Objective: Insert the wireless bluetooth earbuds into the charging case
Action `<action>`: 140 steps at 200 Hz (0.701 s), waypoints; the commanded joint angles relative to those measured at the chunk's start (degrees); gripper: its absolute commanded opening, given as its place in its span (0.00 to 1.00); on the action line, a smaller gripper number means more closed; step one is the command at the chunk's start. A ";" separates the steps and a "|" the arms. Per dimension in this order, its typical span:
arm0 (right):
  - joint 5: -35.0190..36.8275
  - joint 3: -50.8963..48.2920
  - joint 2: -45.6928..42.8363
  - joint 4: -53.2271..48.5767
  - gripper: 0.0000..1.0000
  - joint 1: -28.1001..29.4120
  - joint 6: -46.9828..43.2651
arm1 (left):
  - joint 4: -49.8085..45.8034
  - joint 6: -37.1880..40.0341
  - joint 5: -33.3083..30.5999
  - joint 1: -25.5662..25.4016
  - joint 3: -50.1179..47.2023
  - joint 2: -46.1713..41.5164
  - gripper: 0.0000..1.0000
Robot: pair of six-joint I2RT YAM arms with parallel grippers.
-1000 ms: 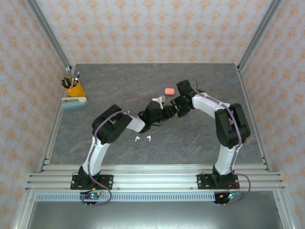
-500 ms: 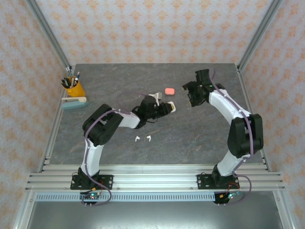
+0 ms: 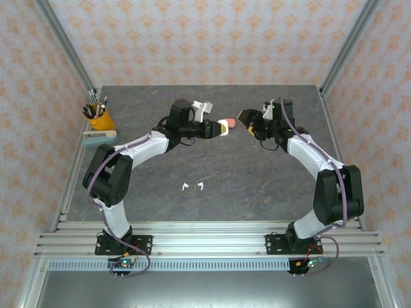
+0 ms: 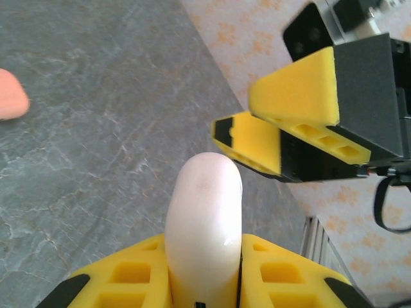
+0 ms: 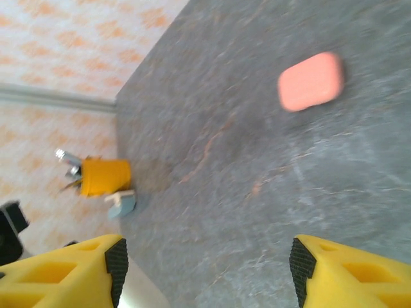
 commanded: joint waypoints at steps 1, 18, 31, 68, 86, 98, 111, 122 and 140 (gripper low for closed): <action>-7.89 -0.92 -1.38 7.74 0.68 2.32 -3.76 | -5.94 5.10 5.40 0.65 2.34 -1.41 0.00; -8.32 -0.92 -1.06 8.08 0.67 3.66 -4.28 | -7.38 5.83 5.99 0.69 3.31 -1.43 0.00; -8.33 -1.00 -0.68 8.20 0.66 4.34 -4.36 | -7.96 6.16 6.04 0.67 3.73 -1.50 0.00; -8.04 -3.25 -0.52 9.64 0.64 4.76 -3.53 | -8.37 6.39 5.74 1.02 4.43 -1.59 0.00; -7.97 -5.30 -1.60 10.48 0.63 4.75 -3.31 | -7.47 5.66 5.55 1.53 4.26 -1.51 0.00; -7.84 -6.62 -2.20 10.83 0.63 4.79 -3.25 | -6.62 4.97 5.62 1.93 4.10 -1.42 0.00; -7.94 -7.53 -2.11 11.25 0.62 4.72 -2.96 | -6.06 4.68 5.85 2.20 4.23 -1.41 0.00; -7.56 -7.94 -1.70 11.31 0.62 4.73 -2.87 | -6.15 4.73 6.23 2.23 4.56 -1.41 0.00; -6.23 -8.04 -0.47 10.98 0.60 4.75 -2.96 | -6.09 4.68 6.30 2.23 4.53 -1.98 0.00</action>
